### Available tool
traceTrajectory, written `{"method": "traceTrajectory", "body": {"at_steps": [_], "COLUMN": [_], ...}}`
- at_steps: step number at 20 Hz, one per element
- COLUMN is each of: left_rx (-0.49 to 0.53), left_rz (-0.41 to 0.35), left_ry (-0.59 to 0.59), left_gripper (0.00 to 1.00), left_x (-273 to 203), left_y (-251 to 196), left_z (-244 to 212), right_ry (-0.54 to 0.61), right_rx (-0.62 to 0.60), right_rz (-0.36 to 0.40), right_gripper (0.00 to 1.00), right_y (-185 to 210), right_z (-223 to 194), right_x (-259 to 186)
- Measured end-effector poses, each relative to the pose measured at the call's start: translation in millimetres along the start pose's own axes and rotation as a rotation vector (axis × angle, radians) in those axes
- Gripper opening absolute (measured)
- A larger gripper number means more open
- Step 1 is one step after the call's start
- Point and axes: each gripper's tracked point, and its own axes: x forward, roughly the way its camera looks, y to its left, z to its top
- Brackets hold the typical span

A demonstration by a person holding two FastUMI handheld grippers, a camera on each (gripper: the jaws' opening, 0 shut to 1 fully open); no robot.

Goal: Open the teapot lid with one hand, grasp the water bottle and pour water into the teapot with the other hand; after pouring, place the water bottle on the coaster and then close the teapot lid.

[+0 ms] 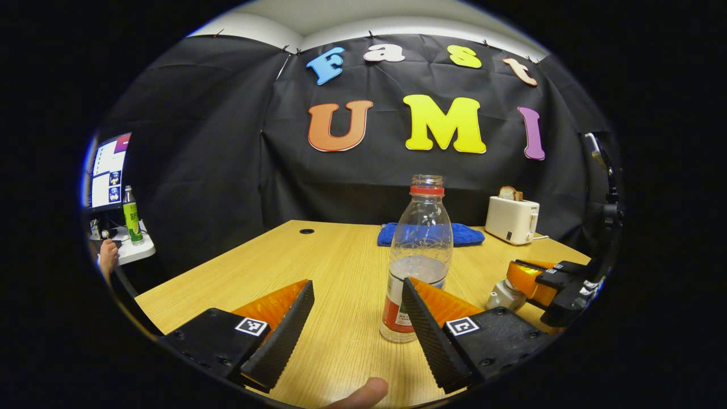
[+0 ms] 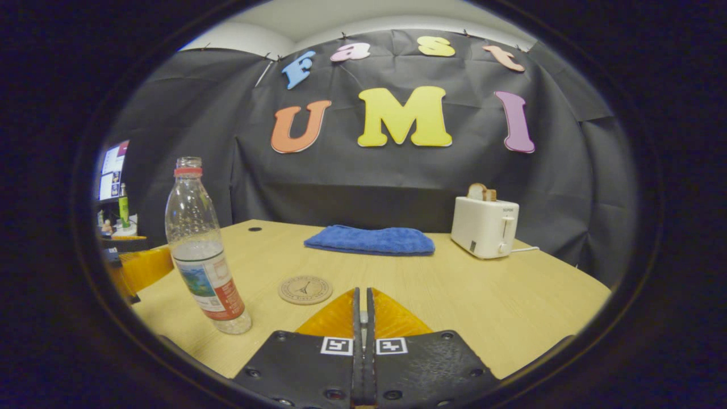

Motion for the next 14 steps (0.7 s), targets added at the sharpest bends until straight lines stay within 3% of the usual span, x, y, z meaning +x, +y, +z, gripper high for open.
{"method": "traceTrajectory", "body": {"at_steps": [6,10,14], "left_rx": [-0.004,0.014,0.047], "left_rz": [-0.046,-0.121,-0.137], "left_ry": [-0.026,-0.079,-0.083], "left_gripper": [0.98,0.98,0.98], "left_x": [-7,-16,-11], "left_y": [-10,-33,-52], "left_z": [2,14,15], "right_ry": [-0.058,-0.077,-0.097], "right_rx": [0.001,0.01,0.011], "right_rz": [0.007,0.001,0.005], "right_gripper": [0.0,0.0,0.0], "right_y": [-16,-36,-51], "right_z": [20,32,41], "right_x": [-26,-43,-58]}}
